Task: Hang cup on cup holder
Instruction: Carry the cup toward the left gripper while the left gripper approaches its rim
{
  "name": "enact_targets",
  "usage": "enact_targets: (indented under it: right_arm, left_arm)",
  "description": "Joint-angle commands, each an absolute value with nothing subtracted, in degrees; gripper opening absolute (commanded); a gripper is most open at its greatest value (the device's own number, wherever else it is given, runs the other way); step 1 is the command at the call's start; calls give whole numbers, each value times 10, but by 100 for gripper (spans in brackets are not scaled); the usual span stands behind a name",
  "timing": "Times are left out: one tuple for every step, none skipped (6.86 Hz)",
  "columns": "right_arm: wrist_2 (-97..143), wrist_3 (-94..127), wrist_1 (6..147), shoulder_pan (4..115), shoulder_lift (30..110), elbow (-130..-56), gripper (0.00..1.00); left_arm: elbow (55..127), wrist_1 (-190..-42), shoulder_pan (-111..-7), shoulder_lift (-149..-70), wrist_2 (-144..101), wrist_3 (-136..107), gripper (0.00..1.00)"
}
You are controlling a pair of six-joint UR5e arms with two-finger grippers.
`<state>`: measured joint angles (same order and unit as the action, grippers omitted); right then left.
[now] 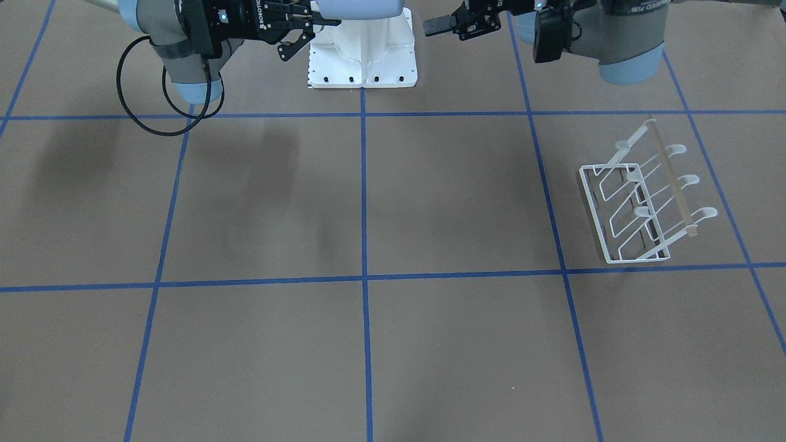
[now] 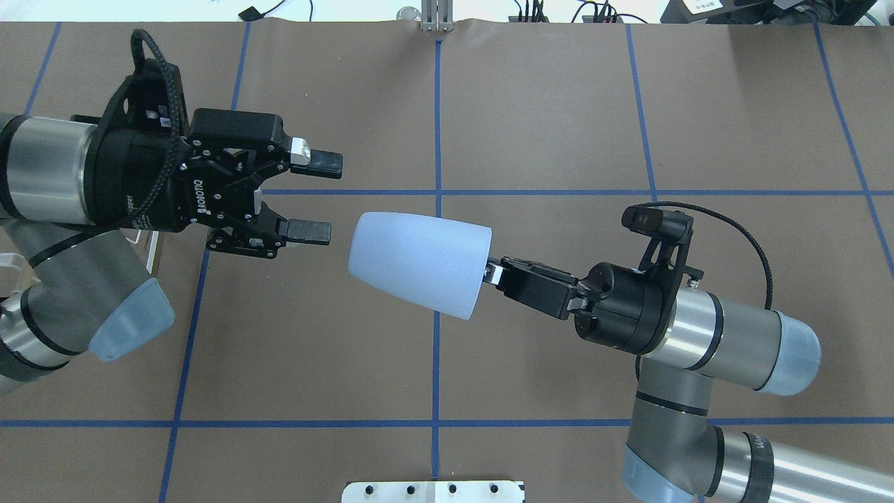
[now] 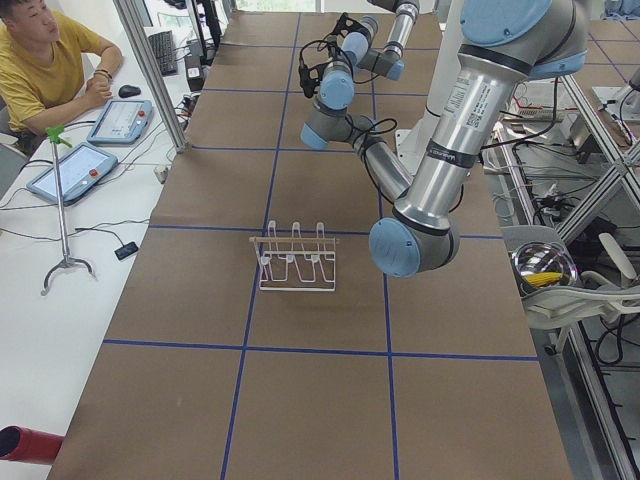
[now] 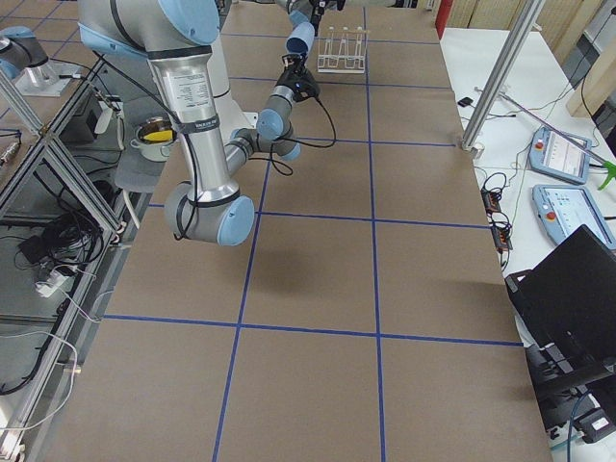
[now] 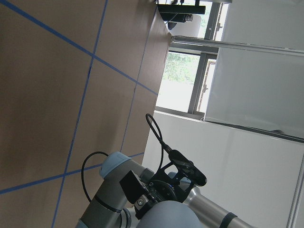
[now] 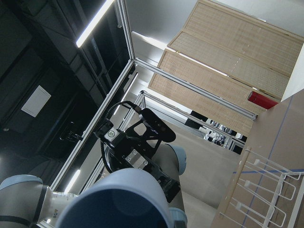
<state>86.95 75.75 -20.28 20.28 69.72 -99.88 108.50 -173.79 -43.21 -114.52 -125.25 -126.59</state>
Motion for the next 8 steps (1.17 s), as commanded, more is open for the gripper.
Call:
enact_targets:
  right_arm:
    - [853,755,-202,193,688,-998,0]
    - [853,755,-201,193,687,-998,0]
    - [848,754,-201,193,684,-993,0]
    - [839,751,-200,193,682,-991,0]
    - [833,738,-201,193,675,-985,0]
    - [833,736,-202,193,671,-980,0]
    - [828,736,-200,193,670,-980,0]
    - [826,736,-199,193,670,-980,0]
  left_arm:
    - [1085,-1747,-427,-1145,-1252,-1280,97]
    - [1085,-1747,-426,-1145,-1252,-1286,97]
    - [1085,-1747,-425,-1145,-1253,-1295,97]
    - [1085,-1748,-419,-1145,-1253,-1295,97]
    - [1085,-1748,-415,-1145,-1253,-1294,97]
    - [1085,-1748,-414,-1145,-1253,-1294,97]
    - [1085,-1748,-414,-1145,-1253,-1294,97]
    - [1085,-1748,-414,-1145,-1253,-1294,97]
